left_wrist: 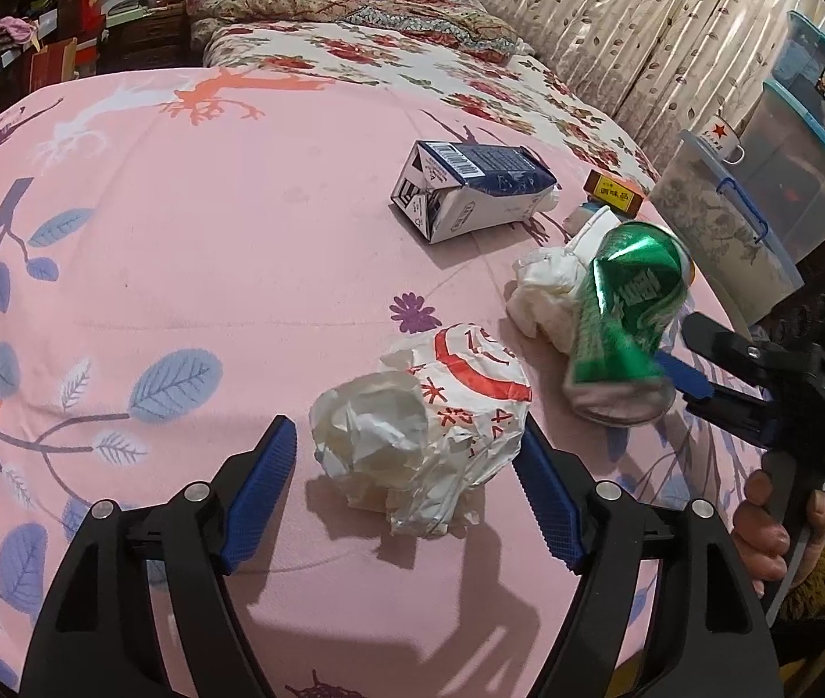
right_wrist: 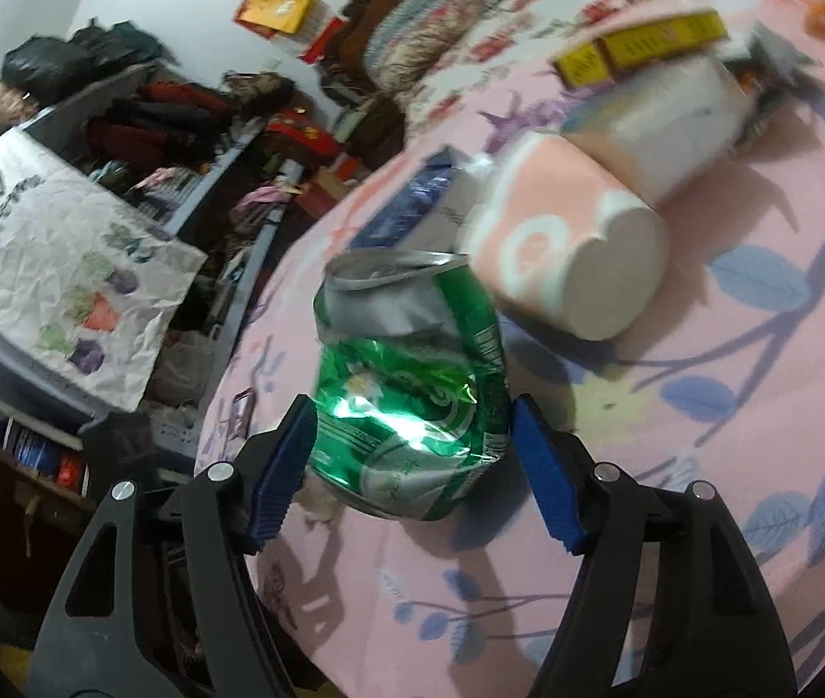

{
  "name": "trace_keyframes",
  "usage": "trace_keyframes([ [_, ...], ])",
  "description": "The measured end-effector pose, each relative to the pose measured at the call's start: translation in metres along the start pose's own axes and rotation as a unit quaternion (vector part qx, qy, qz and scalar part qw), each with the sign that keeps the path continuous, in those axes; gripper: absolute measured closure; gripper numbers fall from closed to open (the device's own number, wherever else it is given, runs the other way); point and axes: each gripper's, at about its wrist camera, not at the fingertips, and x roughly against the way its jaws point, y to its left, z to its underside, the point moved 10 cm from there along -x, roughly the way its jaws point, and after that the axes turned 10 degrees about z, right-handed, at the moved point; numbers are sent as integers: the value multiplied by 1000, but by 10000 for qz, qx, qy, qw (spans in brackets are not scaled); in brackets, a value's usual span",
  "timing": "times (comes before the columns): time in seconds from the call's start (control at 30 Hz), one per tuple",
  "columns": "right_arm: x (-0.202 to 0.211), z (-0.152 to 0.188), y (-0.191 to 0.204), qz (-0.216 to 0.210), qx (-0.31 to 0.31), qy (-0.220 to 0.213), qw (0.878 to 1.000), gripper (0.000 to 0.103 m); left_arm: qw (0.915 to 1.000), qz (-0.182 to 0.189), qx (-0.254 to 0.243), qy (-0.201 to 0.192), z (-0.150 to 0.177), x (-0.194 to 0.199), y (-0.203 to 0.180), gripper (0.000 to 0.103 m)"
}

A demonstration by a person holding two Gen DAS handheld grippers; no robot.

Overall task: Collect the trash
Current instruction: 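Grasp the crushed green can with the right gripper while the left holds paper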

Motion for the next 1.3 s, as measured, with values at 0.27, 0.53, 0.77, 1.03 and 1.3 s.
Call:
trace_keyframes([
  [0.27, -6, 6, 16, 152, 521, 46, 9985, 39, 10000, -6, -68, 48, 0, -4, -6, 31],
  [0.53, -12, 19, 37, 196, 1084, 212, 9937, 62, 9999, -74, -90, 42, 0, -3, -6, 34],
  [0.77, -27, 11, 48, 294, 1384, 186, 9898, 50, 9997, -165, -162, 80, 1, -4, -5, 34],
  [1.03, -16, 20, 72, -127, 1703, 265, 9849, 50, 9996, -290, 24, 13, -2, 6, 12, 34],
  [1.3, -36, 14, 67, -133, 1393, 444, 9892, 50, 9992, -387, -113, 21, 0, 5, 9, 34],
])
